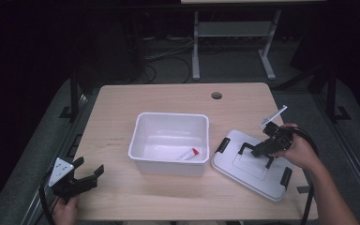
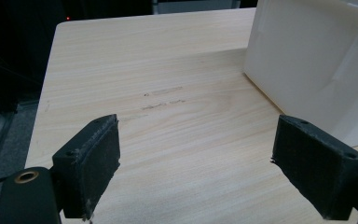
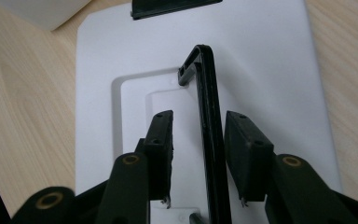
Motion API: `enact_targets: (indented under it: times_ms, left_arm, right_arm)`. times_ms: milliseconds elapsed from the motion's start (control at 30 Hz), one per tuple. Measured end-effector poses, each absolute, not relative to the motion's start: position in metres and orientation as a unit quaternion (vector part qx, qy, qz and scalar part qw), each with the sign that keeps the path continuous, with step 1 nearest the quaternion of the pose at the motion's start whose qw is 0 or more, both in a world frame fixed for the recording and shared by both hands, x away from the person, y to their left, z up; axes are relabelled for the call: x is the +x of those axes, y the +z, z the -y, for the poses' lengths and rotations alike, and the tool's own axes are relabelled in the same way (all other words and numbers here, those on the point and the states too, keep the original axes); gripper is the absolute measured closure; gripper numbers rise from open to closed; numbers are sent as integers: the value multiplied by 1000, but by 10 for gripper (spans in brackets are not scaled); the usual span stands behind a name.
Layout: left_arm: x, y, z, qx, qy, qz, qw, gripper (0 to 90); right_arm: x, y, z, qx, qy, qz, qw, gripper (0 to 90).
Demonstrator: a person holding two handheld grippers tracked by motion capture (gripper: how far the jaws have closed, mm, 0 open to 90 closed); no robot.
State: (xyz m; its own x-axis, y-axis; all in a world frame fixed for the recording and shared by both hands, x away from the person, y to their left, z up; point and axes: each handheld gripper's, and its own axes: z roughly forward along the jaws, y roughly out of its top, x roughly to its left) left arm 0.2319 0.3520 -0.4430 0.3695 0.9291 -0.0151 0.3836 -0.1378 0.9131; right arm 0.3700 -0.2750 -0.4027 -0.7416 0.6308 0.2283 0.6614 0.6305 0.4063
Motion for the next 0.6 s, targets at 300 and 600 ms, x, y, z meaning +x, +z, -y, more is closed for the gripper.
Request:
enact_targets:
  times_ms: [300, 600]
  left_arm:
    - [232, -443, -351, 692, 300, -475, 453, 141]
    - [232, -443, -351, 693, 301, -474, 453, 141]
  right_arm:
    - [368, -404, 279, -355, -248, 901, 32, 753]
    - [366, -409, 279, -349, -249, 903, 39, 819]
